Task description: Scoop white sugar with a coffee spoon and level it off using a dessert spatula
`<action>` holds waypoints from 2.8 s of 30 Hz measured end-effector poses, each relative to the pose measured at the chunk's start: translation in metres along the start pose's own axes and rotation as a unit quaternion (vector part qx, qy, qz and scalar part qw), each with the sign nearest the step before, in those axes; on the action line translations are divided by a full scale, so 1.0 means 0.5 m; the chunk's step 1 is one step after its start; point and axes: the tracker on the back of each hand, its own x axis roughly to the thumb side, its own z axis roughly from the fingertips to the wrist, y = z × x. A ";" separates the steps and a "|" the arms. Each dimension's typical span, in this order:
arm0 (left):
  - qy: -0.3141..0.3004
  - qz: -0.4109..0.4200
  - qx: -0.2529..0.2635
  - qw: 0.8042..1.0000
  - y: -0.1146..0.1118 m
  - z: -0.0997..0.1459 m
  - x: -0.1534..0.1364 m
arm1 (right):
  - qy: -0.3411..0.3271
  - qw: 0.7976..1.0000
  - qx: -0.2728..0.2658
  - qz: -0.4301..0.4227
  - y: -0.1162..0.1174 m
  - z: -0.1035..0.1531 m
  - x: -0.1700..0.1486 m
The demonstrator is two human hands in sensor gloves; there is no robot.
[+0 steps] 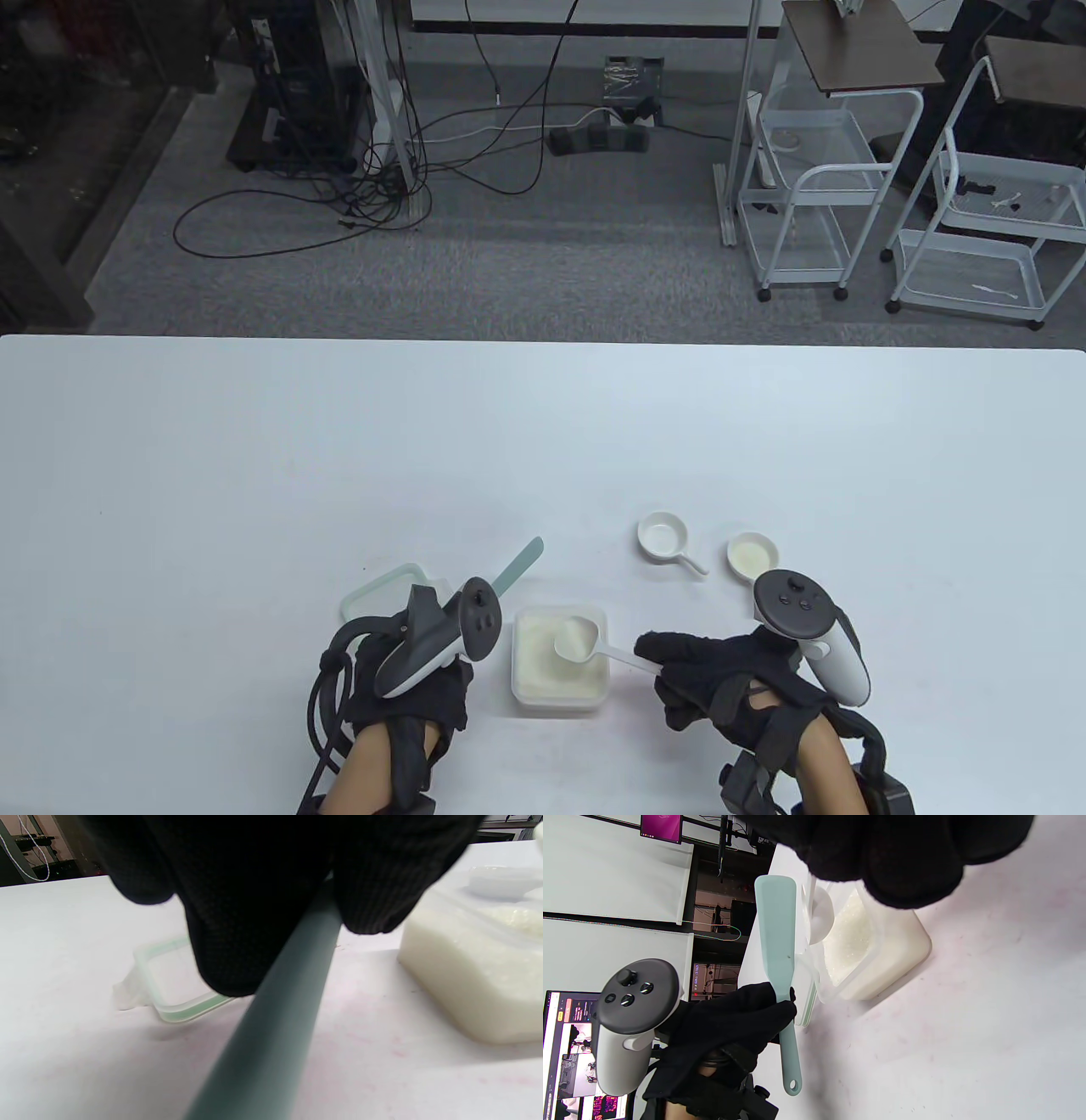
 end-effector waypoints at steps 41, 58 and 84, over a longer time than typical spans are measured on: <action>-0.102 0.078 0.098 0.987 0.006 0.015 0.023 | 0.009 1.000 0.006 0.009 0.009 -0.009 -0.003; -0.092 0.049 0.100 0.989 0.003 0.015 0.026 | -0.057 0.988 -0.130 -0.059 -0.057 0.033 0.002; -0.083 0.039 0.087 0.992 0.003 0.012 0.022 | 0.032 0.920 -0.362 -0.145 -0.196 0.139 -0.113</action>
